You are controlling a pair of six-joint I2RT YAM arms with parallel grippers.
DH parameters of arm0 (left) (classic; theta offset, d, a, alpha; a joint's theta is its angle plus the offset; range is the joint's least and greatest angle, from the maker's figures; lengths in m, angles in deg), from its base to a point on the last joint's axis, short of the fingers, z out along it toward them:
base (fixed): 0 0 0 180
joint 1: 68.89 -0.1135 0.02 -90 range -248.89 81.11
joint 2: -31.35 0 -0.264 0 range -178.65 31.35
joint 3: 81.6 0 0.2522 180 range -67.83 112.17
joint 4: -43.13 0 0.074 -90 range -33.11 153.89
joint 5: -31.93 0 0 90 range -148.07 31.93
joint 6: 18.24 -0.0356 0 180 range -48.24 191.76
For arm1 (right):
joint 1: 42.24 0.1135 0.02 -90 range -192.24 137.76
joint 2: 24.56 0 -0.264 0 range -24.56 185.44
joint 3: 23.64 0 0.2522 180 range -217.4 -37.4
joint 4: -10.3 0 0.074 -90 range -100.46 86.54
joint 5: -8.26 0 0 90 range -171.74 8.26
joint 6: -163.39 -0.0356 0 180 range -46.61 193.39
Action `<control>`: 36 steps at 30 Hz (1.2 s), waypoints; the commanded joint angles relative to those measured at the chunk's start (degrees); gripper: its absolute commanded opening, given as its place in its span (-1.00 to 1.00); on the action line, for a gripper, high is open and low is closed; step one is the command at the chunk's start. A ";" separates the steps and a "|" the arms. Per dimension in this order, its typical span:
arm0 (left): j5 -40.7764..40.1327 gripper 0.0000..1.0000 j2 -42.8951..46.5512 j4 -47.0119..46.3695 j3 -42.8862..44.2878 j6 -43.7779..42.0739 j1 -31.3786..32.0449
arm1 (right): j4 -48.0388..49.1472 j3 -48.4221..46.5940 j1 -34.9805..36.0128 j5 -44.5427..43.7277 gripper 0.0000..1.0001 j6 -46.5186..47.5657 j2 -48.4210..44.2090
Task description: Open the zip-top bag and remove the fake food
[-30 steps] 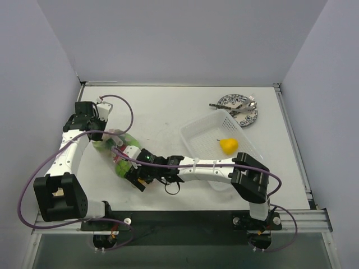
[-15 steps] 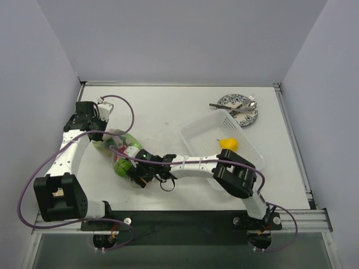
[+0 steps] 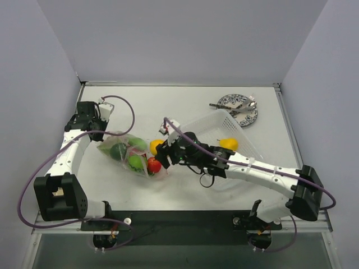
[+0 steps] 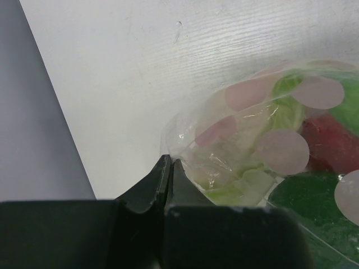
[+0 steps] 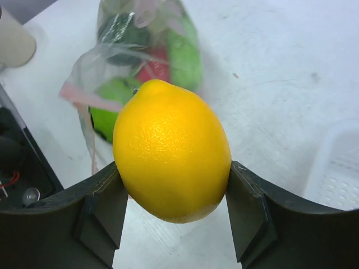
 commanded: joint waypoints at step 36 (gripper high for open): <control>-7.28 -1.00 -3.39 -0.21 1.22 4.39 2.82 | 0.59 10.24 3.99 -0.58 -0.54 -3.57 -10.84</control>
